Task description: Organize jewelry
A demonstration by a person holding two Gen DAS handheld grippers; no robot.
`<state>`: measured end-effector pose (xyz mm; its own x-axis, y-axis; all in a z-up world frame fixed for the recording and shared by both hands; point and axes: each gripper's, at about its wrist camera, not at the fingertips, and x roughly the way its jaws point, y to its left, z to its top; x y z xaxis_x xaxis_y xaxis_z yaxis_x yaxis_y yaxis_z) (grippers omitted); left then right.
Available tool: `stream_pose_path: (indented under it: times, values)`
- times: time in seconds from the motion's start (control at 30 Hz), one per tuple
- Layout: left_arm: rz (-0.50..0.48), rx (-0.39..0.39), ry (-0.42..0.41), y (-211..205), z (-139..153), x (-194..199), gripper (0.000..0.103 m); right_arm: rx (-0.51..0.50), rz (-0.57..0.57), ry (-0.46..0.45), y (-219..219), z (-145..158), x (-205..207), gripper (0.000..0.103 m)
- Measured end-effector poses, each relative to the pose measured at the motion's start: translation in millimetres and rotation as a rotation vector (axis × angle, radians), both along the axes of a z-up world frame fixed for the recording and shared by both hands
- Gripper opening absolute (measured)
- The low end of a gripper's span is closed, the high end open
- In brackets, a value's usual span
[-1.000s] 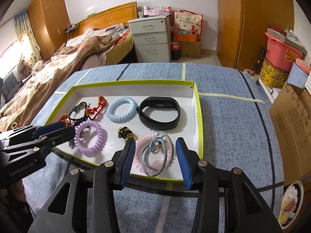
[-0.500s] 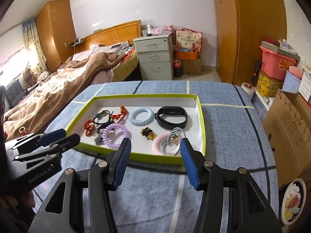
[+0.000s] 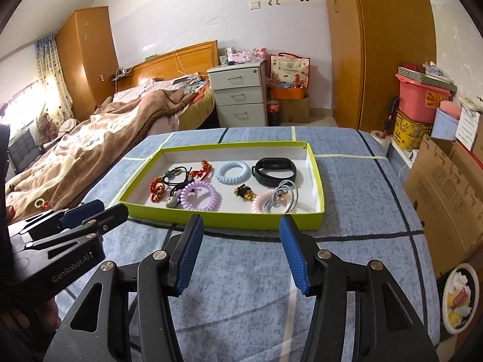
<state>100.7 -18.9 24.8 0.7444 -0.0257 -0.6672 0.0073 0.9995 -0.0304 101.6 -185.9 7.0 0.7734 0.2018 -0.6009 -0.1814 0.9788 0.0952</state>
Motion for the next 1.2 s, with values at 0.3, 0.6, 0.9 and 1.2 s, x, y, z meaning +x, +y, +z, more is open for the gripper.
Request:
stream_pose_path:
  times: [0.3,0.6,0.9,1.2]
  values:
    - [-0.009,-0.003,0.009,-2.4,0.0,-3.5,0.041,0.004,0.0,0.009,3.0,-0.3,-5.5,0.053]
    - [-0.008,-0.003,0.008,-2.5,-0.6,-5.8,0.041,0.006,0.002,0.015,2.7,-1.4,-4.2,0.053]
    - [-0.005,-0.007,0.015,-1.3,-1.5,-6.4,0.041,0.013,0.003,0.021,2.0,-4.6,-4.0,0.053]
    - [-0.011,-0.007,0.014,-1.6,-0.2,-6.9,0.041,0.01,0.001,0.028,3.0,-5.9,-4.0,0.053]
